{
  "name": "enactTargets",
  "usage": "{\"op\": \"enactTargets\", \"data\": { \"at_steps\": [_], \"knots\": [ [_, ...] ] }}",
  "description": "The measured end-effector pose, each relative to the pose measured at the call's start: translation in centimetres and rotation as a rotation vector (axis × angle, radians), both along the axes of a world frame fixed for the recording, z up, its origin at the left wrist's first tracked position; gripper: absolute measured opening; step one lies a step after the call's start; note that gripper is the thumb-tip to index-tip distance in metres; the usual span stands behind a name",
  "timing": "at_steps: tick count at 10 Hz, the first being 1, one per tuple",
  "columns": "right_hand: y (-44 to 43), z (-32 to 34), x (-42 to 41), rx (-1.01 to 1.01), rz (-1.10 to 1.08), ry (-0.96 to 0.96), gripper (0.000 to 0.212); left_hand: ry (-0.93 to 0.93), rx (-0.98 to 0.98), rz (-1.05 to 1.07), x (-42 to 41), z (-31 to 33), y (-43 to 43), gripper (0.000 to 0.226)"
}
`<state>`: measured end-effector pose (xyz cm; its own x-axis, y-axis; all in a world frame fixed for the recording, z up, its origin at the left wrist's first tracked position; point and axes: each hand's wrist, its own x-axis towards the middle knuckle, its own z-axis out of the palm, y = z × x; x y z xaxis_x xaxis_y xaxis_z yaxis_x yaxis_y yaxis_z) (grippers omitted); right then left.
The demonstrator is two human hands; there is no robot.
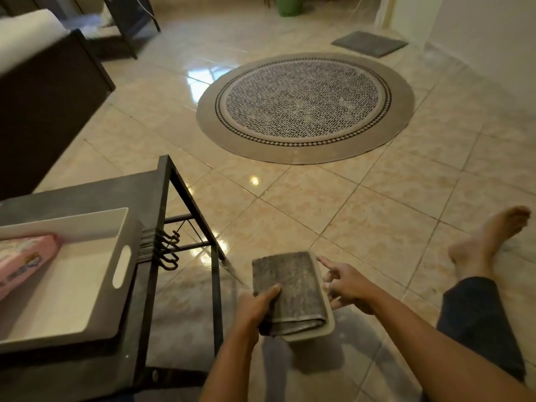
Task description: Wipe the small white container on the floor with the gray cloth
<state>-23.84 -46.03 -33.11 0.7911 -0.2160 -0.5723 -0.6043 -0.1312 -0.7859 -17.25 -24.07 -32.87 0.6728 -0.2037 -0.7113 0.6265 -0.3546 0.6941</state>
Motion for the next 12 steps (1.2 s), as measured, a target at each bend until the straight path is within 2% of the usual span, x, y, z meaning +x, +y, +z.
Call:
{"op": "enactTargets", "data": {
  "at_steps": [1, 2, 3, 4, 5, 6, 7, 8, 9, 10, 11, 12],
  "knots": [
    [-0.3, 0.0, -0.1, -0.007, -0.027, -0.010, 0.080, -0.186, -0.049, 0.071, -0.5, 1.2, 0.5, 0.031],
    [0.0, 0.9, 0.0, -0.120, 0.017, -0.001, 0.078, -0.368, -0.068, 0.050, -1.3, 5.0, 0.3, 0.029],
    [0.8, 3.9, 0.7, -0.335, 0.065, -0.086, 0.063, -0.585, -0.085, -0.017, -2.0, 9.9, 0.6, 0.022],
    [2.3, 9.2, 2.0, -0.248, -0.041, -0.259, 0.055, -0.725, -0.182, -0.072, -2.5, 15.7, 1.5, 0.023],
    [5.2, 15.8, 3.3, 0.108, -0.013, -0.379, 0.060, -0.834, -0.244, -0.096, -2.7, 21.6, 3.5, 0.025],
    [8.6, 22.3, 4.1, 0.335, 0.061, -0.542, 0.056, -0.939, -0.217, -0.061, -2.0, 26.4, 6.9, 0.025],
    [12.9, 26.9, 5.4, 0.213, 0.151, -0.718, 0.077, -1.042, -0.069, 0.021, -0.3, 29.4, 11.6, 0.025],
    [18.1, 29.0, 7.8, -0.045, 0.260, -0.807, 0.075, -1.139, 0.181, 0.125, 1.8, 30.4, 16.3, 0.028],
    [22.8, 28.9, 10.7, -0.302, 0.351, -0.815, 0.068, -1.140, 0.424, 0.176, 3.8, 30.2, 19.6, 0.028],
    [25.9, 27.9, 12.8, -0.458, 0.437, -0.730, 0.063, -1.125, 0.567, 0.166, 5.4, 29.0, 21.7, 0.031],
    [27.1, 27.6, 12.2, -0.573, 0.397, -0.653, 0.062, -1.046, 0.625, 0.064, 6.0, 27.3, 22.3, 0.029],
    [25.2, 29.3, 10.9, -0.584, 0.232, -0.749, 0.057, -1.158, 0.810, 0.035, 5.5, 26.2, 22.4, 0.051]
  ]
}}
